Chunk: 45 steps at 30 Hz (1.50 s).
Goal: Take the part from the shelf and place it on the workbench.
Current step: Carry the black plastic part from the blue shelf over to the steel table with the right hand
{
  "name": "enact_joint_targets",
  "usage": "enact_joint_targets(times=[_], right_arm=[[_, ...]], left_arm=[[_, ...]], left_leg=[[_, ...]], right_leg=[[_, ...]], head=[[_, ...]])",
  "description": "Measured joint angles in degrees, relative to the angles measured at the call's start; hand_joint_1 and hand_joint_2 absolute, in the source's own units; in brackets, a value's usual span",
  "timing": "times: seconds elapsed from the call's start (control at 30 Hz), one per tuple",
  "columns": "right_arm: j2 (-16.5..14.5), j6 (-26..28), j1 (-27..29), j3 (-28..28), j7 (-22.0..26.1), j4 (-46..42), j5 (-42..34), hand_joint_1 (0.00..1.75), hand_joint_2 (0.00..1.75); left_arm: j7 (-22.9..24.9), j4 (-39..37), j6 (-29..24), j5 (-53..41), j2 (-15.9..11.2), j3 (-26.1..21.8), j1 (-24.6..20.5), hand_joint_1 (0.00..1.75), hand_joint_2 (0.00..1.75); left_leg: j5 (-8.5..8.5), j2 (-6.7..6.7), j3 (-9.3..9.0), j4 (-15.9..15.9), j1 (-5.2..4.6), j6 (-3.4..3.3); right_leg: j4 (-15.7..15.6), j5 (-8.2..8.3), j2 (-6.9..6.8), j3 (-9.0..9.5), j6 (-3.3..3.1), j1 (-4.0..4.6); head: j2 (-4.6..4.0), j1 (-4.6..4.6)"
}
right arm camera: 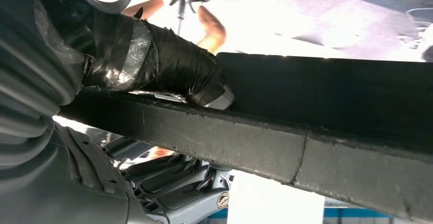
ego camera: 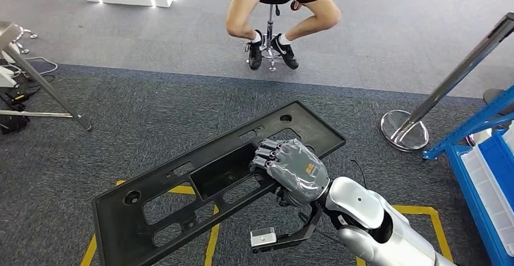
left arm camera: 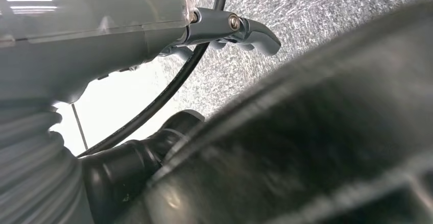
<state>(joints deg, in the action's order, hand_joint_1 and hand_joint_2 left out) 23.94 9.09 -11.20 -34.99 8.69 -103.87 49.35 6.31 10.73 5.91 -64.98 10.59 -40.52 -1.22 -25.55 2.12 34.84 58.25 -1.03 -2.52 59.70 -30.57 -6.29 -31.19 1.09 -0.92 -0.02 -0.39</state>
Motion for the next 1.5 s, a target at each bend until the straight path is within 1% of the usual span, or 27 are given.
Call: enact_joint_targets(times=[0.1,0.13,0.2,0.27,0.3,0.33,0.4,0.47,0.53,0.6,0.67,0.7,0.77,0.83,0.87,0.93,1.0,1.03,1.07,1.13,1.2,1.23,1.27,1.3,1.37,1.43,1.5], right_arm=[[0.0,0.0,0.2,0.2,0.0,-0.1,0.0,1.75,1.75],[0.0,0.0,0.3,0.2,0.0,-0.2,0.0,1.75,1.75],[0.0,0.0,0.5,0.3,0.0,-0.2,0.3,1.75,1.75],[0.0,0.0,0.6,0.4,0.0,-0.2,0.6,1.75,1.75],[0.0,0.0,0.6,0.6,0.0,-0.2,0.8,1.75,1.75],[0.0,0.0,0.6,0.7,0.0,-0.2,1.0,1.75,1.75],[0.0,-0.1,0.6,0.9,0.0,-0.3,1.5,1.75,1.75],[0.0,-0.1,0.4,1.0,0.0,-0.6,2.4,1.75,1.75],[0.2,0.0,-0.4,1.2,-0.2,-1.0,3.5,1.75,1.75],[0.8,-0.5,-1.9,1.9,-0.5,-1.7,3.9,1.75,1.75],[1.3,-1.5,-3.6,3.0,-0.5,-2.2,3.5,1.75,1.75],[1.5,-1.9,-4.1,3.4,-0.5,-2.3,3.4,1.75,1.75],[1.6,-2.2,-4.8,3.8,-0.4,-2.4,3.4,1.75,1.75],[1.7,-2.3,-5.4,4.0,-0.3,-2.5,3.5,1.75,1.75],[1.7,-2.3,-5.8,4.0,-0.3,-2.5,3.5,1.75,1.75],[1.9,-2.3,-6.3,4.2,-0.2,-2.6,3.7,1.75,1.75],[2.0,-2.2,-6.7,4.3,-0.2,-2.7,4.0,1.75,1.75],[2.0,-2.2,-6.8,4.3,-0.2,-2.8,4.0,1.75,1.75],[2.0,-2.2,-7.1,4.4,-0.2,-2.8,4.1,1.75,1.75],[2.2,-2.2,-7.3,4.6,-0.2,-2.9,4.1,1.75,1.75],[2.3,-2.2,-7.4,4.6,-0.1,-2.9,4.2,1.75,1.75],[2.4,-2.2,-7.4,4.7,-0.1,-2.9,4.2,1.75,1.75],[2.4,-2.2,-7.5,4.7,-0.1,-2.9,4.3,1.75,1.75],[2.5,-2.2,-7.5,4.7,-0.1,-2.9,4.3,1.75,1.75],[2.6,-2.2,-7.5,4.8,-0.1,-2.8,4.3,1.75,1.75],[2.8,-2.2,-7.7,4.9,-0.1,-2.8,4.3,1.75,1.75],[2.8,-2.3,-8.0,5.0,-0.1,-2.9,4.3,1.75,1.75]], left_arm=[[-0.2,0.0,-0.1,-0.1,0.0,0.1,-0.3,0.0,1.75],[-0.3,0.0,-0.2,-0.2,0.0,0.1,-0.4,0.0,1.75],[-0.9,0.0,-0.9,-0.7,0.0,0.3,-0.5,0.0,1.75],[-1.6,0.0,-1.7,-1.2,0.0,0.6,-0.5,0.0,1.75],[-1.9,0.0,-2.0,-1.4,0.0,0.8,-0.5,0.0,1.75],[-2.1,0.0,-2.1,-1.4,0.0,1.0,-0.5,0.0,1.75],[-2.5,0.0,-1.7,-0.9,0.1,1.2,-0.6,0.0,1.75],[-2.6,0.0,-1.1,-0.4,0.0,1.2,-0.5,0.0,1.75],[-2.5,0.0,-0.7,-0.4,-0.1,1.2,-0.5,0.0,1.75],[-2.4,0.0,-0.3,-0.7,-0.2,1.2,-0.6,0.0,1.75],[-2.3,0.0,0.0,-0.9,-0.3,1.2,-0.5,0.0,1.75],[-2.3,0.0,0.1,-1.0,-0.4,1.2,-0.5,0.0,1.75],[-2.4,0.0,0.3,-1.0,-0.4,1.2,-0.3,0.0,1.75],[-2.4,0.0,0.4,-1.0,-0.5,1.2,0.0,0.0,1.75],[-2.5,0.0,0.5,-1.0,-0.5,1.2,0.1,0.0,1.75],[-2.7,0.0,0.5,-1.0,-0.5,1.2,0.3,0.0,1.75],[-2.9,0.0,0.5,-1.0,-0.6,1.2,0.3,0.0,1.75],[-2.9,0.0,0.6,-1.0,-0.6,1.2,0.3,0.0,1.75],[-3.0,0.0,0.6,-1.0,-0.6,1.2,0.2,0.0,1.75],[-3.1,0.0,0.5,-1.0,-0.6,1.2,0.0,0.0,1.75],[-3.2,0.0,0.5,-1.0,-0.5,1.2,-0.2,0.0,1.75],[-3.3,0.0,0.6,-1.0,-0.5,1.2,-0.2,0.0,1.75],[-3.3,0.0,0.6,-1.0,-0.5,1.2,-0.1,0.0,1.75],[-3.3,0.0,0.6,-1.0,-0.4,1.2,-0.1,0.0,1.75],[-3.3,-0.1,0.5,-1.0,-0.1,1.2,0.2,0.0,1.75],[-3.3,-0.3,0.5,-1.0,0.1,1.2,0.1,0.0,1.75],[-3.3,-0.3,0.5,-1.0,0.0,1.2,-0.1,0.0,1.75]], left_leg=[[0.31,-2.03,-0.46,-0.6,0.18,-1.05],[0.3,-2.83,-0.45,-0.5,0.14,-1.14],[0.17,-4.57,-0.5,-0.2,0.06,-1.18],[-0.21,-6.3,-0.68,0.2,0.06,-1.09],[-0.41,-7.08,-0.69,0.5,0.09,-0.96],[-0.56,-7.8,-0.58,0.8,0.14,-0.78],[-0.56,-9.03,-0.02,1.1,0.44,-0.26],[-0.47,-9.89,0.36,1.0,0.62,0.35],[-1.58,-7.51,1.06,2.6,0.31,0.96],[-4.51,-3.97,4.0,8.5,0.29,1.56],[-6.74,-2.97,7.86,15.4,0.75,2.07],[-6.65,-2.83,8.79,16.9,0.98,2.27],[-3.41,-2.22,7.17,13.1,1.43,2.54],[0.13,-0.07,3.36,5.5,1.37,2.56],[0.64,1.09,1.92,2.7,1.13,2.3],[-0.35,1.94,0.92,1.1,0.49,1.37],[-1.2,0.39,-0.09,0.6,0.4,0.12],[-1.6,-0.37,-0.97,0.3,0.39,-0.46],[-1.96,-1.12,-2.03,0.0,0.38,-0.91],[-2.75,-2.51,-3.61,-0.3,0.34,-1.46],[-3.83,-4.21,-5.0,-0.3,0.16,-1.74],[-4.5,-5.11,-5.9,-0.3,0.05,-1.8],[-5.3,-6.04,-7.03,-0.3,-0.04,-1.84],[-6.19,-6.93,-8.27,-0.3,-0.09,-1.82],[-7.99,-8.57,-10.15,-0.5,-0.04,-1.66],[-9.01,-9.85,-11.17,-1.1,0.25,-1.23],[-7.88,-10.1,-11.5,-0.5,0.27,-0.76]], right_leg=[[8.8,-4.47,4.97,-4.32,0.07,-0.31],[12.5,-5.68,5.68,-6.38,0.06,-0.3],[15.2,-5.03,6.09,-8.5,0.04,-0.29],[9.6,-0.41,6.89,-6.73,-0.21,-0.31],[6.1,1.55,8.23,-5.38,-0.34,-0.38],[3.2,2.79,9.52,-4.21,-0.44,-0.45],[1.0,2.67,10.91,-3.1,-0.48,-0.38],[0.0,2.52,9.75,-2.47,-0.65,-0.45],[-1.1,2.79,8.38,-1.71,-1.08,-0.8],[-1.7,2.84,6.83,-1.09,-1.37,-0.85],[-1.8,2.5,5.17,-0.82,-1.34,-0.85],[-1.7,2.2,4.34,-0.62,-1.23,-0.89],[-1.7,1.41,2.85,0.18,-0.84,-0.99],[-1.7,0.54,1.65,1.29,-0.24,-0.95],[-1.8,0.16,1.18,1.68,0.15,-0.85],[-1.9,-0.39,0.16,2.43,1.02,-0.68],[-1.2,-0.59,-0.3,3.19,1.74,-1.07],[0.2,-0.67,0.57,2.88,1.91,-1.37],[2.5,-0.92,1.92,1.75,1.92,-1.52],[9.6,-2.23,4.82,-3.31,1.69,-1.33],[15.0,-4.21,5.69,-8.97,1.31,-0.73],[15.4,-4.75,5.81,-10.8,1.02,-0.37],[14.0,-4.34,6.04,-11.83,0.63,0.01],[11.2,-2.42,6.61,-12.16,0.19,0.42],[4.3,5.66,9.13,-12.12,-0.7,1.11],[0.8,10.76,10.51,-11.51,-1.38,1.49],[-0.2,9.83,9.42,-9.67,-2.0,1.5]], head=[[0.0,0.06],[0.0,0.07],[0.0,0.06],[0.0,0.07],[0.0,0.06],[0.0,0.07],[0.0,0.1],[0.0,0.13],[0.0,0.08],[0.0,-0.02],[0.0,-0.08],[0.0,-0.08],[0.0,-0.08],[0.0,-0.08],[0.0,-0.08],[0.0,-0.07],[0.0,-0.01],[0.0,0.0],[0.01,0.03],[0.01,0.07],[0.0,0.1],[0.0,0.1],[0.0,0.1],[0.0,0.1],[0.0,0.07],[0.0,0.05],[0.01,0.08]])
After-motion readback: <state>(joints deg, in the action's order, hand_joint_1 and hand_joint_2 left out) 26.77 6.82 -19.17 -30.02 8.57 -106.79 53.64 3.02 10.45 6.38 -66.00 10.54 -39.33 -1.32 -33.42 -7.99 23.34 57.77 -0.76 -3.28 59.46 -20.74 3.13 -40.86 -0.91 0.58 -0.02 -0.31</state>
